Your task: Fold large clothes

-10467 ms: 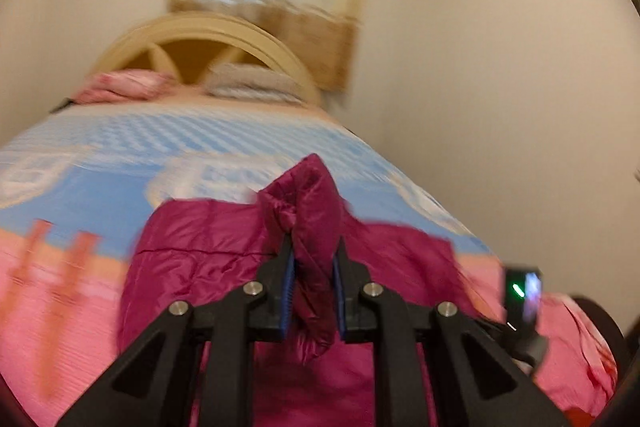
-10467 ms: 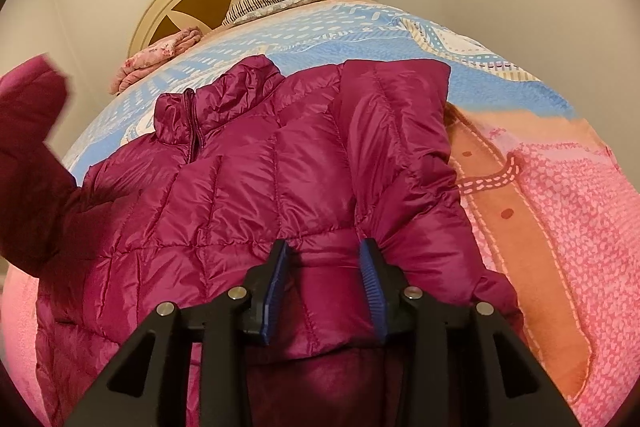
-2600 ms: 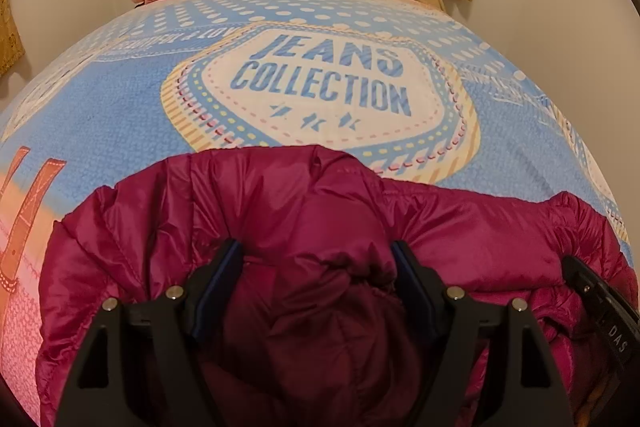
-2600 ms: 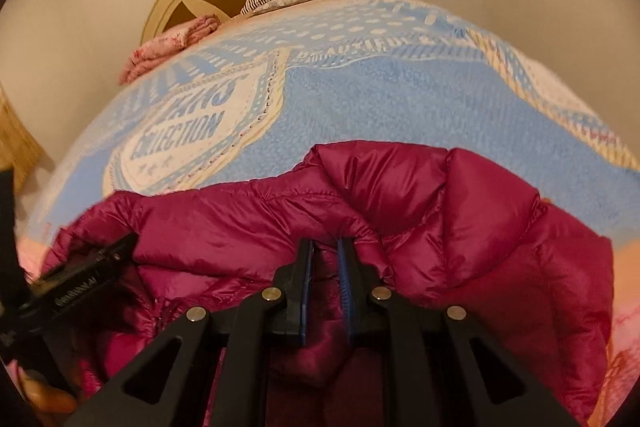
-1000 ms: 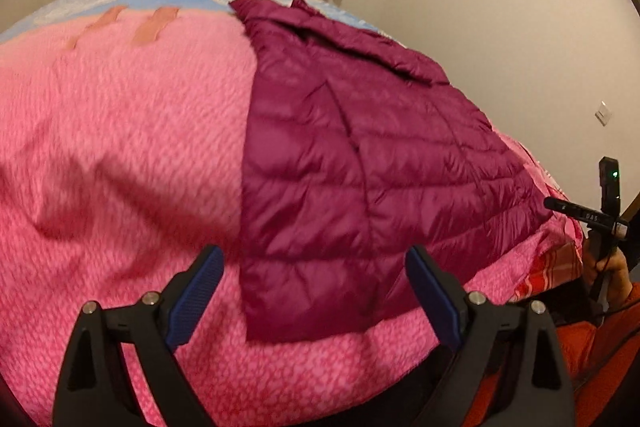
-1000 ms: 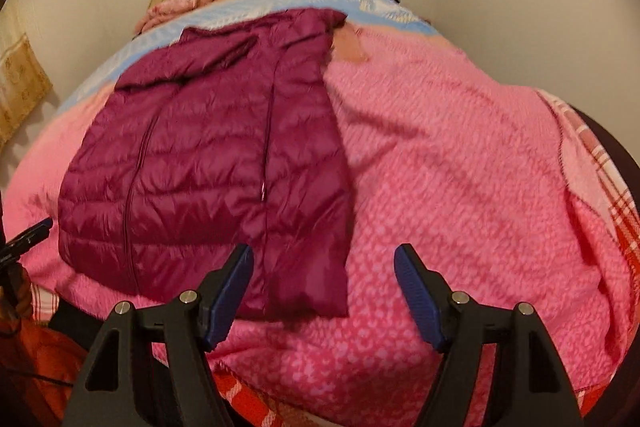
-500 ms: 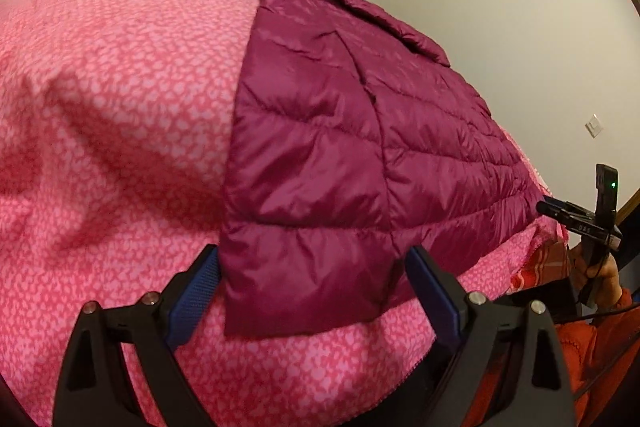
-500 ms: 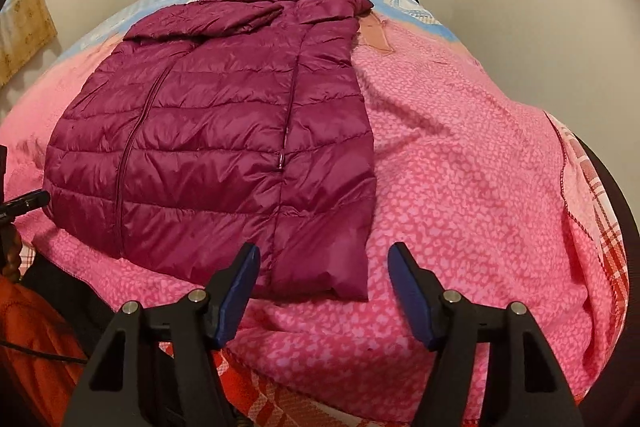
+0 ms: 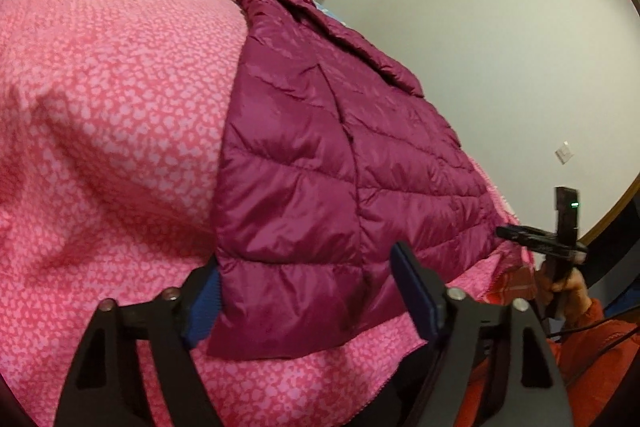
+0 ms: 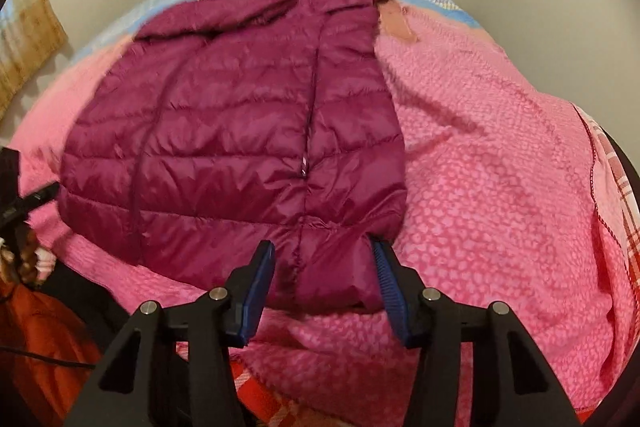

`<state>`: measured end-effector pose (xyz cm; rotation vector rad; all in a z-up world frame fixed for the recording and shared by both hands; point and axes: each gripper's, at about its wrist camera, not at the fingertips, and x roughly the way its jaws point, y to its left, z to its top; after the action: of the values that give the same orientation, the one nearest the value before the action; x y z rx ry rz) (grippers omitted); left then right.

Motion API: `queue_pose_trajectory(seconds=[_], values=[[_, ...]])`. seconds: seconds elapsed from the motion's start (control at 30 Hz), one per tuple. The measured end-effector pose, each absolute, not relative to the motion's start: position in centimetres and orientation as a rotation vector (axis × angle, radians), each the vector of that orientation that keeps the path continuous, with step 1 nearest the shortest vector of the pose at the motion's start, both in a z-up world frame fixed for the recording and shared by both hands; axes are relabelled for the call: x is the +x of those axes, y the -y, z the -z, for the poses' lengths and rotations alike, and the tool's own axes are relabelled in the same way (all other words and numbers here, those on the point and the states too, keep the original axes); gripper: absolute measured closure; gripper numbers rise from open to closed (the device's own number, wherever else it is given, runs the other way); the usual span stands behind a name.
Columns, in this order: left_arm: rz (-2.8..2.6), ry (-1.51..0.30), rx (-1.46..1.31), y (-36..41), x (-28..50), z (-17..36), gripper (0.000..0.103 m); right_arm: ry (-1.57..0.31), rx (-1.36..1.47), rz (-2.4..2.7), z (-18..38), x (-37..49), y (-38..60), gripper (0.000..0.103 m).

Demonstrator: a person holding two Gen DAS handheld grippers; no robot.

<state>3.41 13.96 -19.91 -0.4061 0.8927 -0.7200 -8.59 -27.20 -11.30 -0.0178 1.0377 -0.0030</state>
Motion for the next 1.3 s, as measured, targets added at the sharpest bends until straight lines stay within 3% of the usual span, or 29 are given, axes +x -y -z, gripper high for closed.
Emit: queue_pose_trajectory(seconds=[0.03, 0.07, 0.1, 0.17, 0.3, 0.67, 0.9, 1.17, 1.3], values=[[0.723, -0.897, -0.403, -13.7, 3.5, 20.0, 0.038, -1.037, -0.026, 0.004, 11.6, -8.4, 27.1, 0.052], [0.722, -0.900, -0.398, -13.4, 3.5, 20.0, 0.049, -1.035, -0.031, 0.000, 11.8, -8.3, 26.9, 0.060], [0.720, -0.905, -0.393, -13.4, 3.5, 20.1, 0.065, -1.059, -0.028, 0.001, 12.2, -8.0, 26.8, 0.079], [0.727, -0.919, -0.388, -13.3, 3.6, 20.1, 0.080, -1.075, -0.021, 0.016, 12.6, -7.7, 27.0, 0.087], [0.778, -0.876, -0.390, -13.2, 2.9, 18.6, 0.091, -1.041, 0.054, 0.000, 11.9, -8.6, 28.0, 0.096], [0.840, -0.673, -0.348, -13.6, 0.8, 11.1, 0.091, -0.803, 0.201, -0.067, 4.7, -13.0, 29.1, 0.098], [0.864, -0.652, -0.350, -14.0, 0.5, 10.3, 0.094, -0.788, 0.262, -0.125, 5.0, -13.7, 29.4, 0.099], [0.892, -0.549, -0.389, -15.4, 0.5, 6.1, 0.094, -0.674, 0.352, -0.129, 1.1, -14.9, 31.8, 0.099], [0.816, -0.584, -0.422, -15.5, 3.3, 4.8, 0.094, -0.642, 0.337, -0.133, -0.7, -11.7, 32.2, 0.099]])
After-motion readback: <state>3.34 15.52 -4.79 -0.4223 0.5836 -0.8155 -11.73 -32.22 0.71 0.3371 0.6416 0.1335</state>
